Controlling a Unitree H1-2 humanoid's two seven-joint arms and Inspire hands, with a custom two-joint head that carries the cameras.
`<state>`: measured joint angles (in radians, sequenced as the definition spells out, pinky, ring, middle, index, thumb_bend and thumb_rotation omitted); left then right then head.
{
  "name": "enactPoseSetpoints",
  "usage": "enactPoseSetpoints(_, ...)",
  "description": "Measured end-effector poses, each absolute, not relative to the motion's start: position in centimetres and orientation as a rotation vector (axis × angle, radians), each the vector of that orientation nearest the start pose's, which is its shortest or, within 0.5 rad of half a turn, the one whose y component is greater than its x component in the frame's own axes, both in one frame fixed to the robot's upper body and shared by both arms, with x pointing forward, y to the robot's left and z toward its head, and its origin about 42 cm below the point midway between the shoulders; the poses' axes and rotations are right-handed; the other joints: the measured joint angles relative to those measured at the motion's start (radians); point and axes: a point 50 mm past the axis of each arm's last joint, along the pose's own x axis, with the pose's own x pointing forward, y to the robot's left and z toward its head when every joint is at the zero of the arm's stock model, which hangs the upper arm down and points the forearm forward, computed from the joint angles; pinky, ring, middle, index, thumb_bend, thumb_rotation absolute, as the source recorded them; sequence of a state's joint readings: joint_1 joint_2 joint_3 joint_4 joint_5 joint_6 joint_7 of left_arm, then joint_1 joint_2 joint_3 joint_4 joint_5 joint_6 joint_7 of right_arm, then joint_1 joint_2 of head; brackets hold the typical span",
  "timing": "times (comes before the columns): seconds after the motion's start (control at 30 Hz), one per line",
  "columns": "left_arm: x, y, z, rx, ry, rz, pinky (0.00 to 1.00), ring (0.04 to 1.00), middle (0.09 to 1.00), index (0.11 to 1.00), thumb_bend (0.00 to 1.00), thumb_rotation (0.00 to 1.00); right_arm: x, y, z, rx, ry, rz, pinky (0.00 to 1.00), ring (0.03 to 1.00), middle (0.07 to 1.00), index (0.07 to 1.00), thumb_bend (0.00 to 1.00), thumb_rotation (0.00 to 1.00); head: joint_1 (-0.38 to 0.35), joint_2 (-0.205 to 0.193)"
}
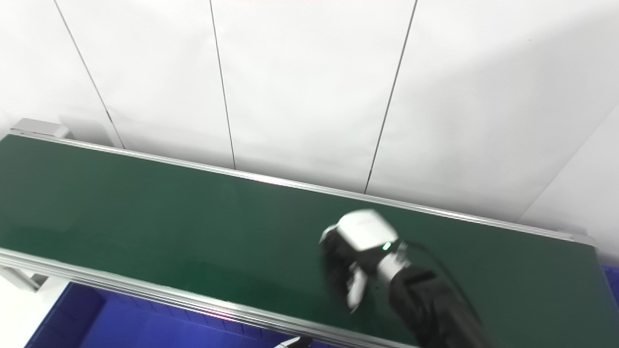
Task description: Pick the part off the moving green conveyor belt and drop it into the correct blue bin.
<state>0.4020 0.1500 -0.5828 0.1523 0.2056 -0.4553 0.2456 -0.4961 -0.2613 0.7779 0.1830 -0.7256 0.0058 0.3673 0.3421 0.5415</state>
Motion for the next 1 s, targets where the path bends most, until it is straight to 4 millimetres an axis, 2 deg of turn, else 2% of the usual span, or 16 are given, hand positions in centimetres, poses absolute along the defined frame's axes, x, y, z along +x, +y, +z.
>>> enactPoseSetpoints(0.33, 8.1, 13.3, 1.2, 0.125, 0.050, -0.345, 0.91, 0.926, 0.905, 0.903, 1.00, 0.92, 33.5, -9.2, 14.9, -1.242, -0.170, 1.152, 0.28, 0.375, 0.471, 0.538, 0.51, 0.00, -0.032, 0.015)
enactPoseSetpoints(0.43, 8.0, 13.5, 1.3, 0.126, 0.048, -0.341, 0.92, 0.931, 0.904, 0.905, 1.00, 0.91, 32.9, -9.5, 15.4, -1.237, -0.139, 1.174, 0.25, 0.365, 0.457, 0.542, 0.51, 0.00, -0.064, 0.037)
enactPoseSetpoints(0.47, 7.9, 13.5, 1.5, 0.123, 0.044, -0.338, 0.92, 0.936, 0.907, 0.910, 1.00, 0.91, 32.7, -9.6, 15.7, -1.234, -0.128, 1.180, 0.25, 0.363, 0.452, 0.543, 0.51, 0.00, -0.090, 0.057)
enactPoseSetpoints(0.53, 7.8, 13.7, 1.8, 0.120, 0.038, -0.330, 0.93, 0.938, 0.908, 0.913, 1.00, 0.91, 32.3, -9.6, 16.3, -1.228, -0.120, 1.187, 0.24, 0.362, 0.449, 0.543, 0.51, 0.00, -0.091, 0.057)
enactPoseSetpoints(0.6, 7.8, 13.9, 2.0, 0.121, 0.031, -0.328, 0.93, 0.947, 0.910, 0.926, 1.00, 0.93, 32.1, -9.6, 17.0, -1.221, -0.114, 1.177, 0.25, 0.365, 0.455, 0.543, 0.51, 0.00, -0.164, 0.107)
enactPoseSetpoints(0.67, 7.8, 14.2, 2.4, 0.123, 0.018, -0.326, 0.94, 0.962, 0.920, 0.944, 1.00, 0.94, 32.1, -9.6, 17.6, -1.210, -0.125, 1.160, 0.26, 0.365, 0.460, 0.544, 0.51, 0.00, -0.164, 0.107)
enactPoseSetpoints(0.7, 7.8, 14.3, 2.4, 0.127, 0.016, -0.329, 0.94, 0.967, 0.925, 0.952, 1.00, 0.94, 32.0, -9.5, 17.9, -1.208, -0.130, 1.155, 0.26, 0.365, 0.462, 0.545, 0.51, 0.00, -0.236, 0.145)
enactPoseSetpoints(0.77, 7.8, 14.8, 2.4, 0.140, 0.017, -0.340, 0.97, 0.980, 0.938, 0.976, 0.99, 0.94, 31.9, -9.3, 18.5, -1.197, -0.145, 1.147, 0.28, 0.372, 0.474, 0.540, 0.51, 0.00, -0.276, 0.156)
enactPoseSetpoints(0.83, 7.7, 15.4, 2.5, 0.154, 0.015, -0.350, 0.98, 0.985, 0.944, 0.987, 0.98, 0.95, 31.7, -8.9, 18.9, -1.183, -0.156, 1.141, 0.29, 0.377, 0.481, 0.535, 0.51, 0.00, -0.282, 0.158)
enactPoseSetpoints(0.9, 7.8, 16.0, 2.6, 0.165, 0.010, -0.352, 0.99, 0.992, 0.954, 0.997, 0.98, 0.95, 31.6, -8.8, 19.0, -1.178, -0.149, 1.138, 0.30, 0.382, 0.488, 0.529, 0.51, 0.00, -0.331, 0.163)
enactPoseSetpoints(1.0, 7.7, 16.6, 2.6, 0.164, 0.019, -0.343, 0.98, 0.990, 0.962, 1.000, 0.99, 0.96, 31.4, -8.9, 19.0, -1.181, -0.133, 1.139, 0.29, 0.379, 0.479, 0.534, 0.51, 0.00, -0.345, 0.161)
